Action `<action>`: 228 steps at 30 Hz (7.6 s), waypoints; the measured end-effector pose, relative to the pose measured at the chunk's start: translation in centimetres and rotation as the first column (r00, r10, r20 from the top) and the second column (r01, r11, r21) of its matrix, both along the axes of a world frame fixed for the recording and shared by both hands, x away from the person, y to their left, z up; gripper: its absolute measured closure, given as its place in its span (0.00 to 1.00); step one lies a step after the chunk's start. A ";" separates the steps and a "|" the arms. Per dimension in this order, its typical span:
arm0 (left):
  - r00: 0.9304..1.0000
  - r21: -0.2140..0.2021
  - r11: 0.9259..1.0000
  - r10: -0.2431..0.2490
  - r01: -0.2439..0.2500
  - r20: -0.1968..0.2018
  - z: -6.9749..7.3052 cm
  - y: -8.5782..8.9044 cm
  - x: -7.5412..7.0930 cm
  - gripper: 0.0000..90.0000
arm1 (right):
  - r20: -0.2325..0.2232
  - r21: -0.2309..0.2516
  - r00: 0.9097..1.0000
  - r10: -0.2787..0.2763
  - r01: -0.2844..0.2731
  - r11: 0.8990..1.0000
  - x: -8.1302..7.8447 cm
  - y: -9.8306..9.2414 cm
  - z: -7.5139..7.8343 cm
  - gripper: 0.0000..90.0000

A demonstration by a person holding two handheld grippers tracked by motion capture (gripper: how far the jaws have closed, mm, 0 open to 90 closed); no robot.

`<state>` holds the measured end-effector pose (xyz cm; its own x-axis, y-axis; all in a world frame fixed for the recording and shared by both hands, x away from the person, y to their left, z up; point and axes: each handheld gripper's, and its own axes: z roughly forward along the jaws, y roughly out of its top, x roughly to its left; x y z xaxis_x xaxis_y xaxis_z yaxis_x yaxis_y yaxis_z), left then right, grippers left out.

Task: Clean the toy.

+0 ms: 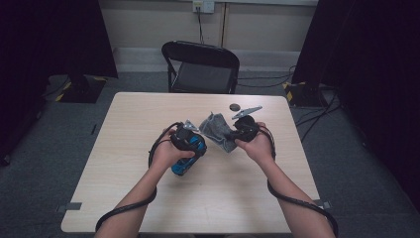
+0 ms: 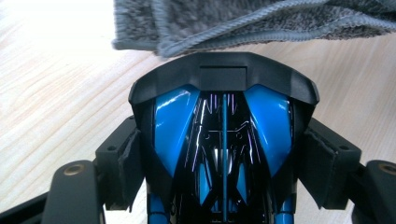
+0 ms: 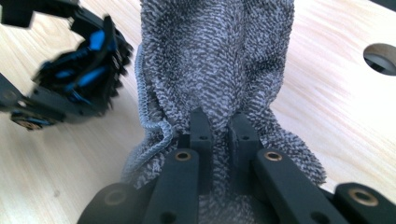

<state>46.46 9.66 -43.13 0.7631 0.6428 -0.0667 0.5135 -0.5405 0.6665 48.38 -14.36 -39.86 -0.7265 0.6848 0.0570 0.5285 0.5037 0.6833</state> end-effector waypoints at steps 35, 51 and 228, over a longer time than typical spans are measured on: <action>1.000 -0.011 1.000 0.013 -0.013 0.008 1.2 -1.0 0.8 0.28 | -0.076 0.011 0.989 0.127 -0.126 0.992 -2.3 4.0 -4.0 0.92; 1.000 -0.015 1.000 0.028 -0.028 0.014 1.5 -1.1 1.3 0.28 | -0.090 0.016 0.978 0.186 -0.185 0.983 -3.4 5.6 -5.0 0.92; 0.993 -0.093 0.989 0.117 -0.115 0.018 4.1 2.7 2.3 0.28 | -0.081 0.026 0.982 0.169 -0.167 0.986 -3.0 2.5 -5.3 0.92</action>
<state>48.73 12.40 -39.06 0.6861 0.7188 -0.1122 0.5528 -0.4148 0.7227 45.33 -11.91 -45.14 -0.8234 0.5516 0.1333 0.4923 0.5776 0.6511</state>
